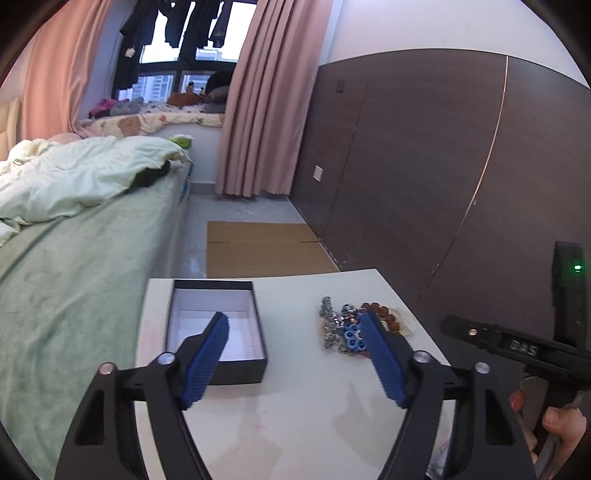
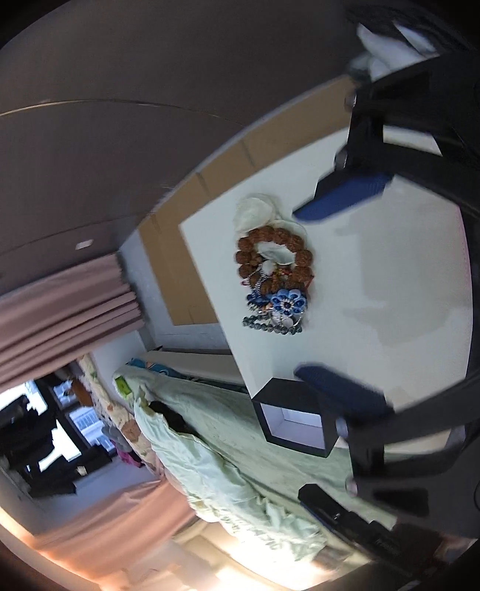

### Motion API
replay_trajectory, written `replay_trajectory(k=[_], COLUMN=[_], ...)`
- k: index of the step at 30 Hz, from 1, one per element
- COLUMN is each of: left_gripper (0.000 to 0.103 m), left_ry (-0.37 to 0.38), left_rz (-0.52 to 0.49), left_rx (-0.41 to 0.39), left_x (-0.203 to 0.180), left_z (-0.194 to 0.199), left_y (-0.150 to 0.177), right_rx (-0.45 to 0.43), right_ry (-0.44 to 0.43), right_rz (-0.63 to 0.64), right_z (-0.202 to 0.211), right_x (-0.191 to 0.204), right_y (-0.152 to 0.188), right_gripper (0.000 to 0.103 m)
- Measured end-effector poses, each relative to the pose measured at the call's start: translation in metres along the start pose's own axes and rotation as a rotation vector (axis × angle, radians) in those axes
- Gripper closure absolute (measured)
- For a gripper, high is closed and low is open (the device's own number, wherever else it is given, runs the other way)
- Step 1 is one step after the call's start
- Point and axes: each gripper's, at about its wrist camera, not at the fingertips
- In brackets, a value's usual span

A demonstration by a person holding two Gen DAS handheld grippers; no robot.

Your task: Organize jewelry

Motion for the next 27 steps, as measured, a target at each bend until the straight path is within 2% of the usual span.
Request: replay_trajectory(k=[4, 8, 15, 21, 27], left_gripper=[0.047, 0.055, 0.066, 0.074, 0.075], left_ry=[0.049, 0.088, 0.13, 0.147, 0.144], left_rz=[0.012, 0.015, -0.003, -0.004, -0.006], left_rx=[0.036, 0.071, 0.145, 0.214, 0.267], left_x=[-0.005, -0.011, -0.024, -0.032, -0.035], left_z=[-0.02, -0.042, -0.087, -0.129, -0.162], left_y=[-0.001, -0.001, 0.007, 0.013, 0.017], right_rx=[0.077, 0.106, 0.176, 0.219, 0.277], right_ry=[-0.067, -0.127, -0.206, -0.208, -0.182], right_rz=[-0.125, -0.216, -0.31, -0.324, -0.334], right_z=[-0.021, -0.032, -0.06, -0.087, -0.116], right_x=[-0.024, -0.04, -0.051, -0.05, -0.05], right_y=[-0.006, -0.013, -0.023, -0.032, -0.037], right_gripper=[0.046, 0.057, 0.062, 0.07, 0.076])
Point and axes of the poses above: each gripper's, at about its wrist camera, not at the fingertips, and z roughly against the way its jaws point, x to its left, y to its underside, and after that the axes turned 1 degree about -y, right-handed
